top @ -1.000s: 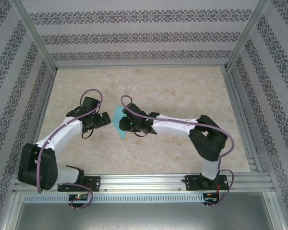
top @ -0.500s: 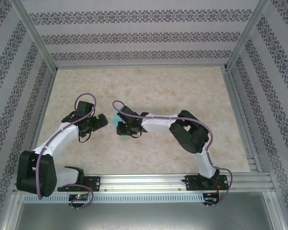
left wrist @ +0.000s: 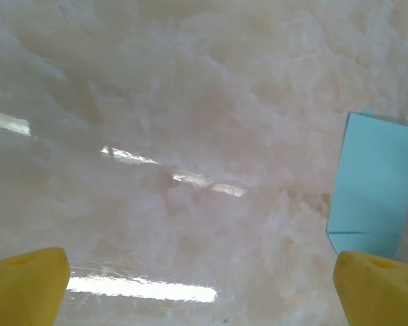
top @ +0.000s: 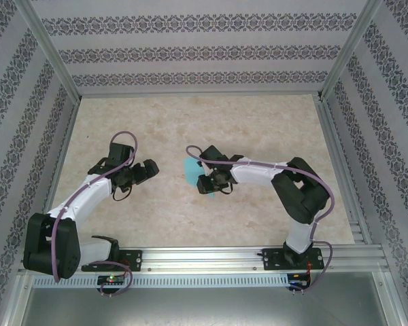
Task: Fold a paper plane with a square sheet of paper (pick it up from the middle)
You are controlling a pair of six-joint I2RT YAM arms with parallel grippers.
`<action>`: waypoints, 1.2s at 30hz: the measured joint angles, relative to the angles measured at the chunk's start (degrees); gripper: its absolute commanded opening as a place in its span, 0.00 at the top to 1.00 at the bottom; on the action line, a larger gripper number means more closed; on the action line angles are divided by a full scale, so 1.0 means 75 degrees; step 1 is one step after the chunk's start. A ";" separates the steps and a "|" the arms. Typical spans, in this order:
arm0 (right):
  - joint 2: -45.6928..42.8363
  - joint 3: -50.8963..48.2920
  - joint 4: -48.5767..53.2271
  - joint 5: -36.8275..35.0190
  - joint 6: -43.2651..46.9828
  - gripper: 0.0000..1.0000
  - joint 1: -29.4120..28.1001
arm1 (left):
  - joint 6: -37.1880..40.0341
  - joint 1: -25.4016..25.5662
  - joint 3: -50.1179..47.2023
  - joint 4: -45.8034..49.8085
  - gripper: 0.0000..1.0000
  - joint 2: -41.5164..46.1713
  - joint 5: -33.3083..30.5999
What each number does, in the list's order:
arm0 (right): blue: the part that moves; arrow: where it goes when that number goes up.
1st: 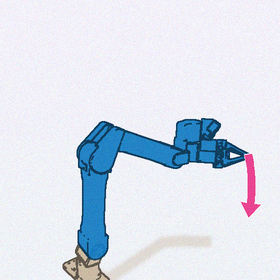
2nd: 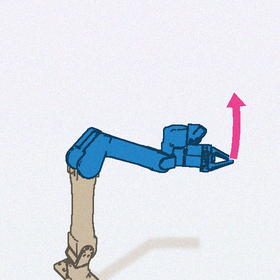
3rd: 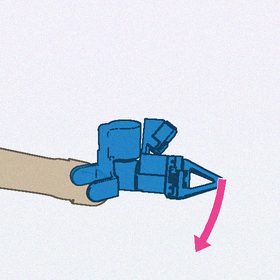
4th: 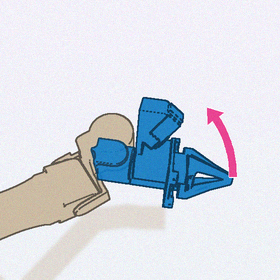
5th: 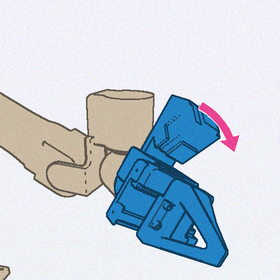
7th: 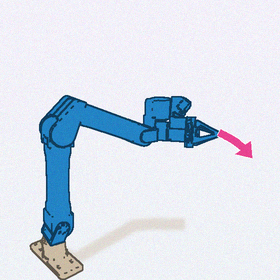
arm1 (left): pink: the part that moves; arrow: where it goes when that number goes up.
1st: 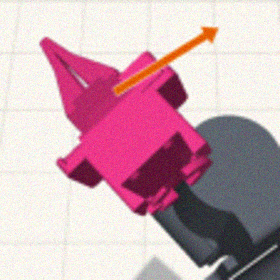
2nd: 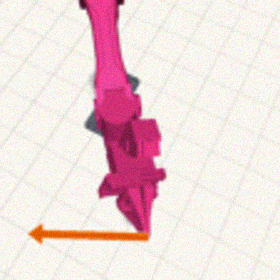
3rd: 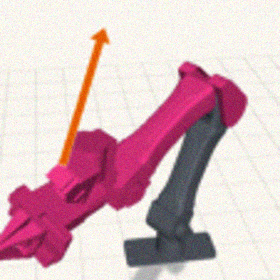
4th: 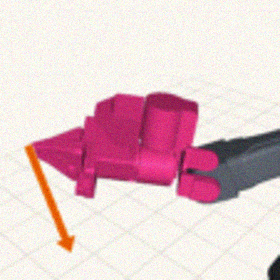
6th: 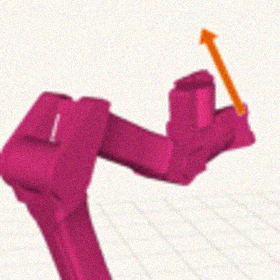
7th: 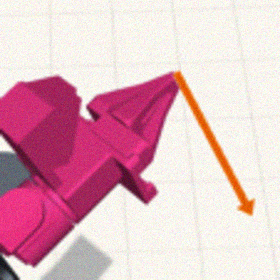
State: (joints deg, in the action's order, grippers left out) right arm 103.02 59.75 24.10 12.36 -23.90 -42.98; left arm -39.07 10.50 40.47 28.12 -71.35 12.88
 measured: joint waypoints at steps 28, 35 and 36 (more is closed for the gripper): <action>0.0067 -0.0758 -0.2422 -0.0513 -0.3238 0.76 0.0373 | -0.0895 0.2034 -0.0117 -0.2063 0.21 -0.1288 0.1734; 0.0055 -0.1236 -0.3124 0.0020 -0.3369 0.76 0.0664 | -0.1113 0.2393 0.0262 -0.2398 0.26 -0.2066 0.1912; 0.0047 -0.1306 -0.3244 0.0105 -0.3410 0.76 0.0705 | -0.1154 0.2436 0.0321 -0.2445 0.27 -0.2165 0.1926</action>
State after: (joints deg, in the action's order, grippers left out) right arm 103.37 49.95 -0.23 13.15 -49.47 -37.69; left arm -47.72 28.77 42.87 9.78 -87.59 27.33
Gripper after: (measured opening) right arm 0.240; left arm 0.743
